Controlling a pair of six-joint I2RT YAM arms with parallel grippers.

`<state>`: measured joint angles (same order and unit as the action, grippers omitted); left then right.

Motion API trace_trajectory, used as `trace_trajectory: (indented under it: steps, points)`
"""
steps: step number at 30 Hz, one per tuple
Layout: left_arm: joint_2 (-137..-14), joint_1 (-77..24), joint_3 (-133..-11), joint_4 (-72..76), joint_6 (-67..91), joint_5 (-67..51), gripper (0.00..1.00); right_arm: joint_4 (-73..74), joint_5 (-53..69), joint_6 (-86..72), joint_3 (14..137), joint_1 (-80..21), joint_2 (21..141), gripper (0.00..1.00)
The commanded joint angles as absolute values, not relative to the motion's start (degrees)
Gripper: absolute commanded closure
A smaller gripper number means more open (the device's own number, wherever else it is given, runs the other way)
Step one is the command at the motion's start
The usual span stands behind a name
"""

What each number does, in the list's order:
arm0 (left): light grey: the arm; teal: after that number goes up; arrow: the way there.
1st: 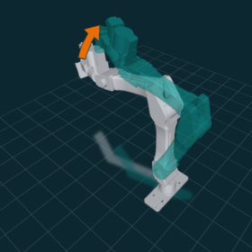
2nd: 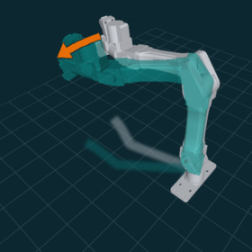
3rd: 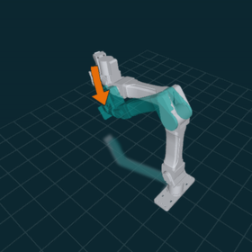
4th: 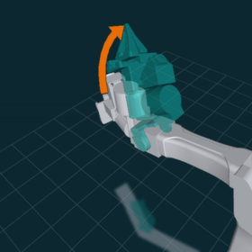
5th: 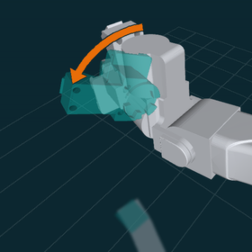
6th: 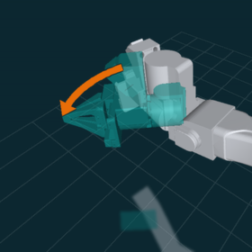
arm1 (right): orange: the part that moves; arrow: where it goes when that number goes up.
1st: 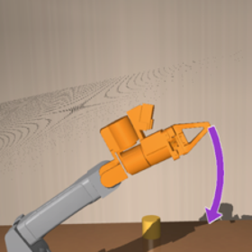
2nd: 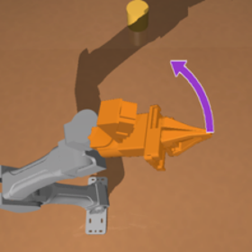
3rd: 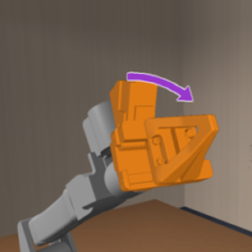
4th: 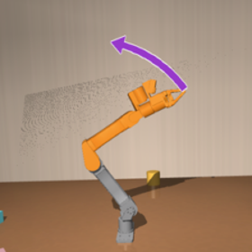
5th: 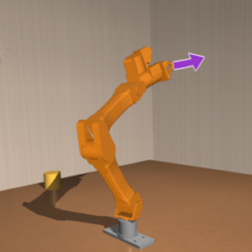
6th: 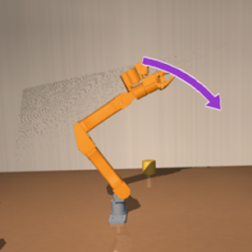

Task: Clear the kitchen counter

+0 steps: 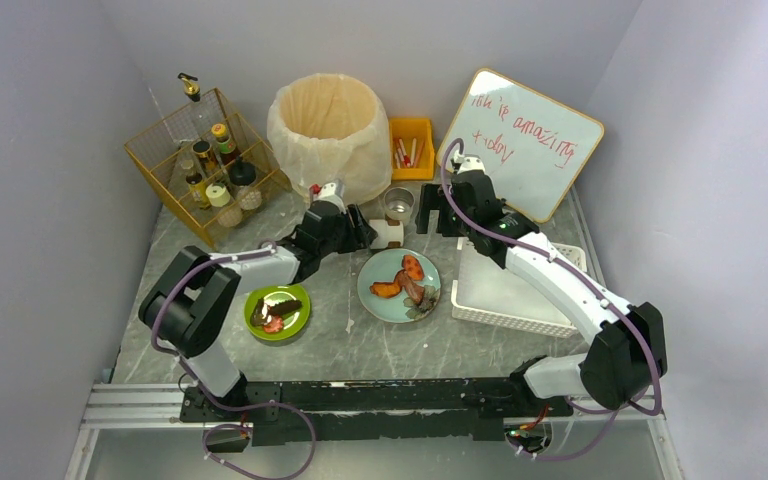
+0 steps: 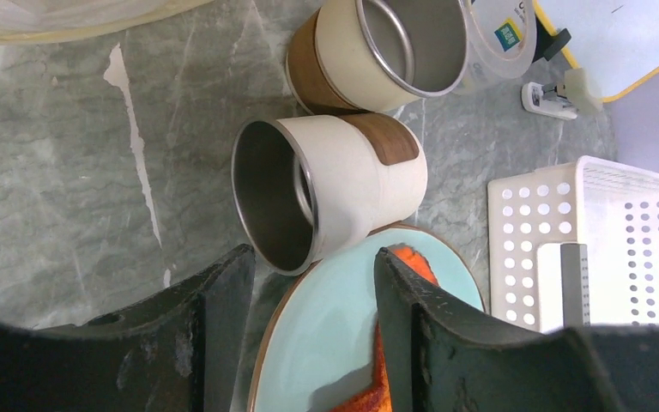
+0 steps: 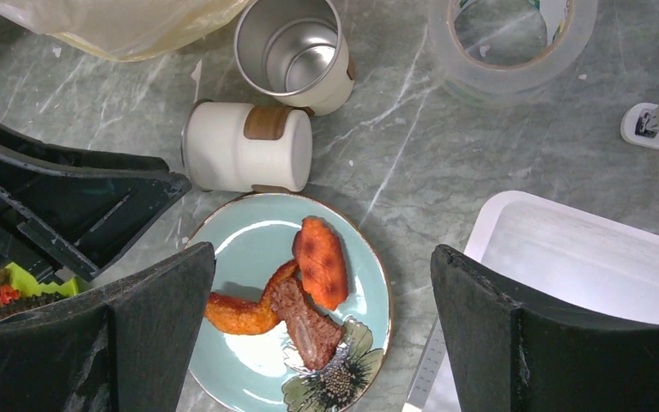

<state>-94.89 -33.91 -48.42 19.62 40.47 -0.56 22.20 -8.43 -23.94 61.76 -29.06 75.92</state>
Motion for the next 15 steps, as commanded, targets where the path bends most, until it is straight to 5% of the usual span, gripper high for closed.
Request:
trace_trajectory:
  steps: [1,15]
  points:
    - [-96.5,-34.2,-48.9,25.0,42.3,-0.1,0.42,20.2,-7.7,-22.7,62.2,-28.8,75.4,0.00]
    - [-101.8,-34.2,-50.6,29.0,41.6,-1.7,0.61,20.2,-7.3,-22.3,62.1,-28.8,75.4,0.00]
